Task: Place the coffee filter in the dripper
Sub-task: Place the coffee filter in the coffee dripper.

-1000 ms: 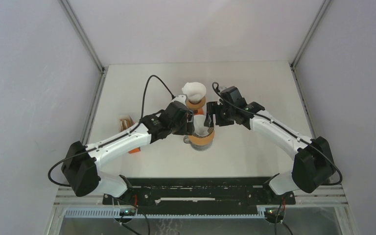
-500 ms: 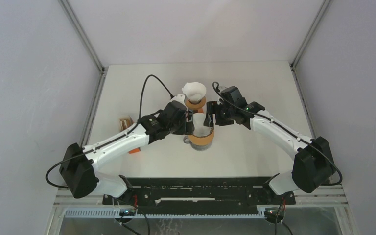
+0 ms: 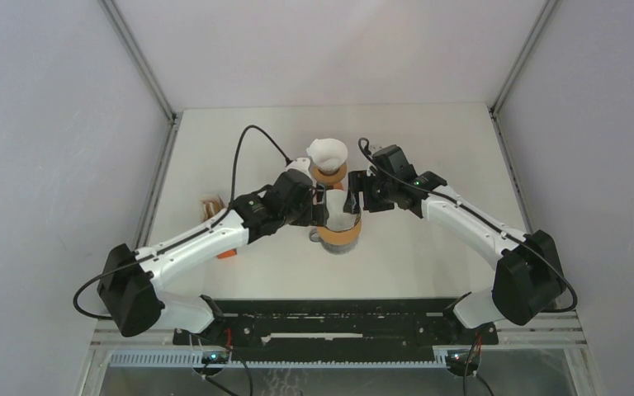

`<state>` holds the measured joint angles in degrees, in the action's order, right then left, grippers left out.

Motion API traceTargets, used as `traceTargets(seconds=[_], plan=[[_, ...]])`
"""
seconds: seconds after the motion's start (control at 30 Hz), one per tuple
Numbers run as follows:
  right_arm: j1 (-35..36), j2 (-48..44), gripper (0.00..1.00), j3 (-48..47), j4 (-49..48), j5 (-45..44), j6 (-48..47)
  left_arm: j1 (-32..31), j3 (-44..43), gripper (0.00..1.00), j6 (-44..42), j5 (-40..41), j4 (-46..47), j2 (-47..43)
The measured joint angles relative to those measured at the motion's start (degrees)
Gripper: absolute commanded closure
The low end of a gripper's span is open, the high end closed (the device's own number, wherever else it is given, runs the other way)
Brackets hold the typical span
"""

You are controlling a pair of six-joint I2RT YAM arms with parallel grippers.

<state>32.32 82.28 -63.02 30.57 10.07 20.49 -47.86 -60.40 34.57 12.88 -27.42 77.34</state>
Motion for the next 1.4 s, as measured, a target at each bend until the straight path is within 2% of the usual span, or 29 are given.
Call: traceTargets(seconds=[0.47, 0.9, 1.4], plan=[[-0.02, -1.2, 0.21, 0.0, -0.44, 0.42, 0.0, 0.11, 0.0, 0.19, 0.13, -0.02, 2.01, -2.73], [-0.83, -1.4, 0.22, 0.0, -0.28, -1.05, -0.04, 0.81, 1.22, 0.24, 0.13, 0.42, 2.32, -2.91], [0.31, 2.69, 0.22, 0.0, 0.09, -3.74, -0.22, 0.81, 1.57, 0.26, -0.02, 0.35, 0.68, -1.16]])
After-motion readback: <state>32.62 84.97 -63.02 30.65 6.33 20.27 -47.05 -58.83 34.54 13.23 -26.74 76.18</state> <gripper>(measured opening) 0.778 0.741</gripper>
